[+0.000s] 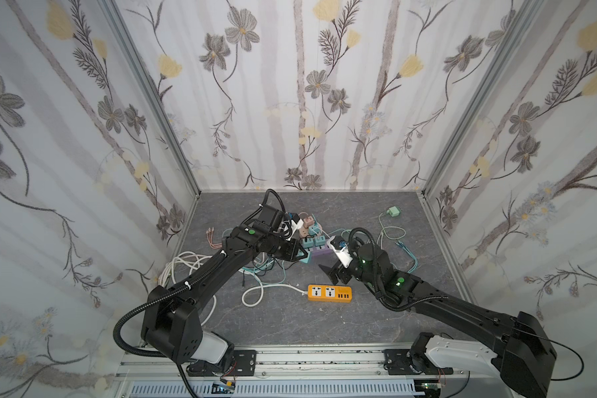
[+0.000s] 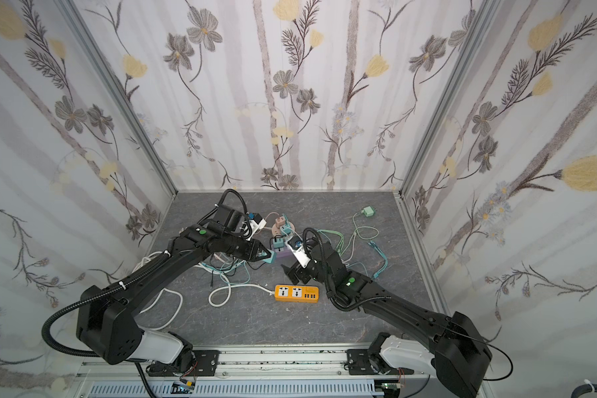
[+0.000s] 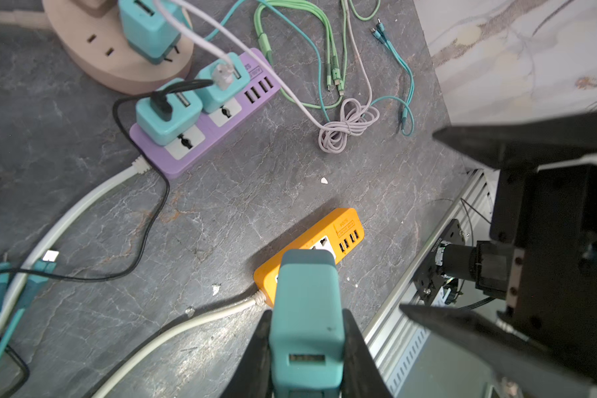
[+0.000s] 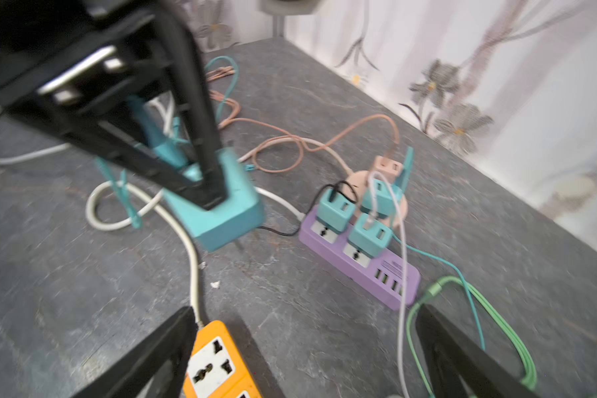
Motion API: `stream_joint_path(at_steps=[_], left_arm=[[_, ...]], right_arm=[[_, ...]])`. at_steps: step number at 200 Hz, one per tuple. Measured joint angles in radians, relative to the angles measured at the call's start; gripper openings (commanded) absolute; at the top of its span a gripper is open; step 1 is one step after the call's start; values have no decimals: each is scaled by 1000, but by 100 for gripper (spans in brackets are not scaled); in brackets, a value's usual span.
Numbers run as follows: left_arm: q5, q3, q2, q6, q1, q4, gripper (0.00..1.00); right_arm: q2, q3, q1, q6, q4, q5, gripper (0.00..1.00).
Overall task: Insert the plug
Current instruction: 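Grip the teal charger with the left gripper while the right gripper releases and withdraws, then carry the teal charger over the orange strip socket with the left gripper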
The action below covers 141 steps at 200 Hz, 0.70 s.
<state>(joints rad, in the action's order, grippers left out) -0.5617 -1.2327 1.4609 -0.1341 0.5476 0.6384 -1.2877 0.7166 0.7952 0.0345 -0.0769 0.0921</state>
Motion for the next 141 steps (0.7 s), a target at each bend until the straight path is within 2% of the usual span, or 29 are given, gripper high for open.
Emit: stream_joint_path(at_steps=[34,53,93,141], left_arm=[[39,-63,10,121,68,32,0],[67,-81,21,202,98,47,0],[192,-111,66,455,224,122,0],[371,-251,235,691,330,293,0]], right_arm=[[68,-13,-104,-266,97,167,100],[98,-39,-133,-364,134,203,99],[126,-47,-148,-439,209,278,99],[150,-42,-164,-505,299,386,99]])
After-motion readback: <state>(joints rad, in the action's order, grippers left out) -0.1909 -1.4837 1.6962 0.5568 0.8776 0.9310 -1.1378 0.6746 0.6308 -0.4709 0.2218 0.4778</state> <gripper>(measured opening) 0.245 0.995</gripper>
